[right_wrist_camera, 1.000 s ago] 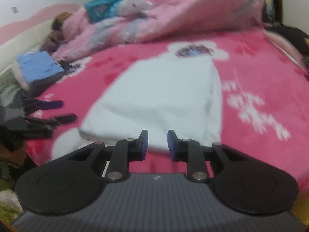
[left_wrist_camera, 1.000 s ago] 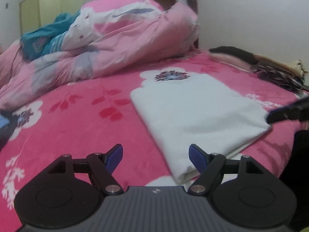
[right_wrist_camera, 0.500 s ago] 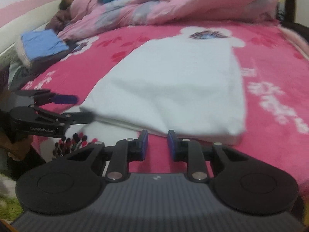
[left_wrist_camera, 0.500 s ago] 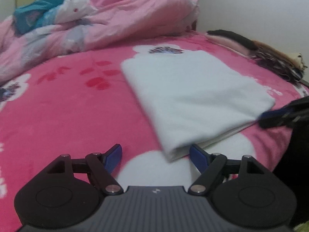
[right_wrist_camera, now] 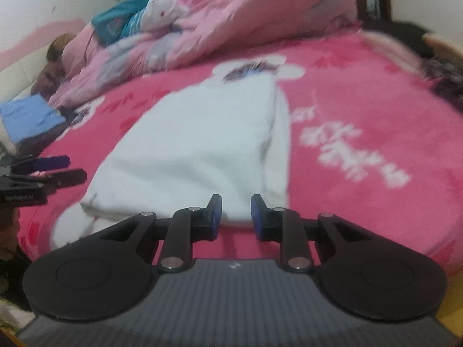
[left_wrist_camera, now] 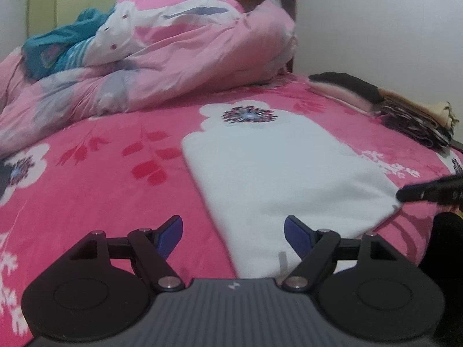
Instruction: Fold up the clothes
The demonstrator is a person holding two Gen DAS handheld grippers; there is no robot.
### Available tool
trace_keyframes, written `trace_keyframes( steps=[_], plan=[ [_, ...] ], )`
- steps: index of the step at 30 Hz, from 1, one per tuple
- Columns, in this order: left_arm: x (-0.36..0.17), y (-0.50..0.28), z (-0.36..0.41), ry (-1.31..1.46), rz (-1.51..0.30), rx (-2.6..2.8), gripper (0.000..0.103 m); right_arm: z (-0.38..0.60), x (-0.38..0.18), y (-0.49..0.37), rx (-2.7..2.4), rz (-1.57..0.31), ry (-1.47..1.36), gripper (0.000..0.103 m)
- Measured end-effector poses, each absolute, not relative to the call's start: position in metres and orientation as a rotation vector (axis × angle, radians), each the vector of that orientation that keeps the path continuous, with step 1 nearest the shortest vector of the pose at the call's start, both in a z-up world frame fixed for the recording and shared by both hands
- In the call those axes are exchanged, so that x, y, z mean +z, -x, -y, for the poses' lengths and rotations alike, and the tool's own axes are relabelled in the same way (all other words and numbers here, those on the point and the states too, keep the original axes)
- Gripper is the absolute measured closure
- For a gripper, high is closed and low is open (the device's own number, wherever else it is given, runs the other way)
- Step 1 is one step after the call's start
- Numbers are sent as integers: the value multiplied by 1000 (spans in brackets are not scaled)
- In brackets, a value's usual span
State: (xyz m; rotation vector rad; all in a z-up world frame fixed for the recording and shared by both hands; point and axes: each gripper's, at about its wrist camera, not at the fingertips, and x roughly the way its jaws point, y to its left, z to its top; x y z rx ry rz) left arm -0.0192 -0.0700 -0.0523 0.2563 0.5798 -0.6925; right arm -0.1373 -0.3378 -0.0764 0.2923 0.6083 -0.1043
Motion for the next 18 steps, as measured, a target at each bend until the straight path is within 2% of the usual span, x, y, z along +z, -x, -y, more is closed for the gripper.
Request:
trace_keyframes(
  steps=[7,10,15,18],
  plan=[
    [-48,4,109,-297,-549,-735,26,348,-60,116,-95,-526,-295,81],
    [-52,-3,123,-308,-553,-760,30,345,-61,93,-70,-512,-285,81],
    [-72,-12,138,-329,-594,-787,40,342,-83,71,-77,-561,-270,83],
    [-86,-11,141,-354,-599,-801,38,337,-98,71,-80,-573,-221,83]
  ],
)
